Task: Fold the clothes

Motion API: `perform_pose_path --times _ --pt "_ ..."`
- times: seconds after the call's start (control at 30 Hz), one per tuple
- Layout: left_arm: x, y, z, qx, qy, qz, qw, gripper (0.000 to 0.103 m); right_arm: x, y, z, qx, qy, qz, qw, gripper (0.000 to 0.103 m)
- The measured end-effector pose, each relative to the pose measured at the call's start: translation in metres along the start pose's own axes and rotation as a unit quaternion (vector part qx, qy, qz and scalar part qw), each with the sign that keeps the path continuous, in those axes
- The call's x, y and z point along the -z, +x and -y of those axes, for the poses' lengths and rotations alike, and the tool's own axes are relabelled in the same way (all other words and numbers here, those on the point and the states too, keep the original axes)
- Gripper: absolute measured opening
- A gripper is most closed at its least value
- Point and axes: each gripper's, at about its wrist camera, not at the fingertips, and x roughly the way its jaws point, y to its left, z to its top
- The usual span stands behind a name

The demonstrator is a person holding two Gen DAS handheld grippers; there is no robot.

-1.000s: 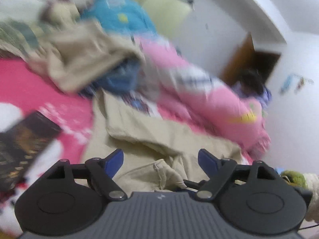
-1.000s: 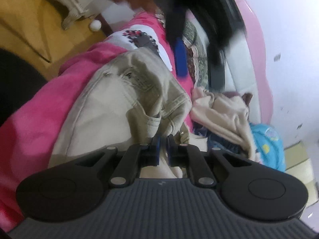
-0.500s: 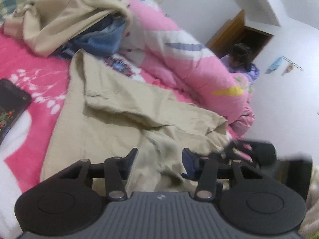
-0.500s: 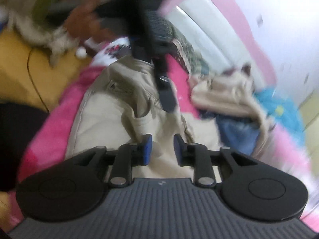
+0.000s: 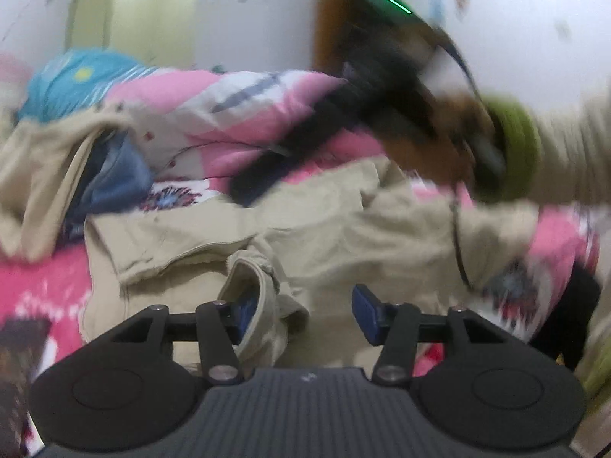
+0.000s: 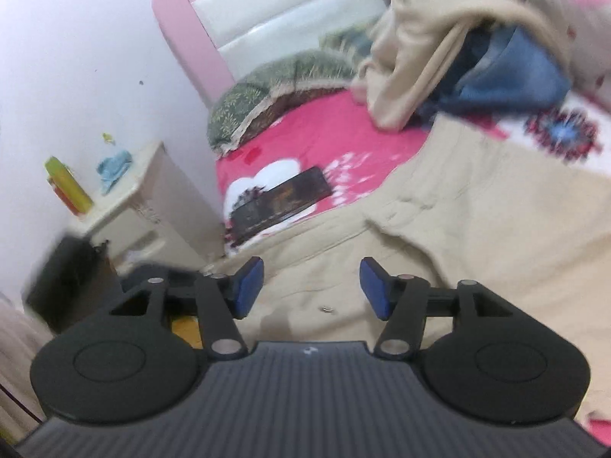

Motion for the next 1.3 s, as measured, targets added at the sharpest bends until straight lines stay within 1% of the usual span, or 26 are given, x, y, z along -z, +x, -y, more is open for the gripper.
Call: perform_pose_path --times 0.07,0.13,0.2,0.3,0.33,0.37,0.43,0.53,0.57,0.63,0.7,0.77,0.8,0.83,0.87,0.9,0.93,1.0,1.07,1.13,1.17,1.3 --pt "0.003 0.006 0.014 -0.002 0.033 -0.012 0.9994 0.055 -0.001 0.014 -0.011 -0.002 -0.005 -0.037 0.999 0.06" --pt "0.007 0.01 0.024 -0.004 0.055 -0.018 0.9983 0.059 0.006 0.028 -0.022 0.031 -0.032 -0.072 0.996 0.06" --pt "0.011 0.012 0.028 -0.009 0.064 -0.019 0.9978 0.061 0.02 0.04 -0.027 0.059 -0.052 -0.099 0.992 0.057" --pt "0.016 0.015 0.029 -0.006 0.058 -0.026 0.998 0.059 0.039 0.042 -0.029 0.078 -0.063 -0.107 0.989 0.045" --pt "0.018 0.015 0.029 -0.003 0.055 -0.029 0.9981 0.059 0.043 0.041 -0.029 0.093 -0.068 -0.106 0.988 0.032" --pt "0.021 0.016 0.031 -0.008 0.056 -0.029 0.998 0.059 0.047 0.04 -0.028 0.105 -0.064 -0.105 0.987 0.026" --pt "0.025 0.017 0.032 -0.012 0.057 -0.029 0.9979 0.059 0.05 0.038 -0.025 0.108 -0.043 -0.103 0.988 0.025" --pt "0.024 0.019 0.032 -0.013 0.049 -0.027 0.9983 0.061 0.044 0.04 -0.027 0.113 -0.045 -0.098 0.988 0.025" --pt "0.024 0.02 0.032 -0.014 0.048 -0.028 0.9984 0.062 0.04 0.042 -0.029 0.11 -0.045 -0.096 0.988 0.027" --pt "0.023 0.02 0.033 -0.017 0.046 -0.029 0.9984 0.062 0.031 0.046 -0.031 0.096 -0.047 -0.097 0.99 0.027" --pt "0.024 0.02 0.033 -0.02 0.046 -0.029 0.9983 0.062 0.026 0.058 -0.036 0.099 -0.066 -0.111 0.987 0.028" --pt "0.024 0.019 0.035 -0.023 0.046 -0.03 0.9982 0.062 0.026 0.073 -0.036 0.118 -0.076 -0.131 0.981 0.028" --pt "0.024 0.019 0.035 -0.025 0.045 -0.031 0.9982 0.062 0.027 0.075 -0.033 0.123 -0.073 -0.13 0.981 0.025" --pt "0.024 0.019 0.034 -0.026 0.041 -0.031 0.9983 0.062 0.028 0.072 -0.031 0.126 -0.067 -0.124 0.982 0.017" --pt "0.025 0.018 0.034 -0.029 0.038 -0.03 0.9984 0.062 0.028 0.067 -0.029 0.124 -0.055 -0.112 0.984 0.012" --pt "0.026 0.016 0.034 -0.032 0.034 -0.029 0.9985 0.062 0.029 0.06 -0.028 0.115 -0.038 -0.095 0.988 0.008" --pt "0.026 0.013 0.035 -0.036 0.033 -0.025 0.9985 0.062 0.03 0.05 -0.029 0.106 -0.027 -0.071 0.991 0.007" --pt "0.027 0.009 0.035 -0.045 0.03 -0.019 0.9984 0.062 0.03 0.032 -0.033 0.087 -0.019 -0.013 0.996 0.006" --pt "0.026 0.003 0.032 -0.056 0.021 -0.012 0.9982 0.062 0.028 0.024 -0.036 0.076 -0.013 0.025 0.997 0.006" --pt "0.025 -0.004 0.026 -0.066 0.008 -0.003 0.9978 0.062 0.022 0.027 -0.035 0.067 -0.004 0.052 0.996 0.006" --pt "0.025 -0.007 0.02 -0.069 -0.002 0.001 0.9976 0.062 0.019 0.03 -0.034 0.064 0.002 0.064 0.996 0.004" --pt "0.025 -0.021 -0.007 -0.087 -0.054 0.006 0.9947 0.062 0.003 0.057 -0.021 0.052 0.026 0.089 0.994 0.004"
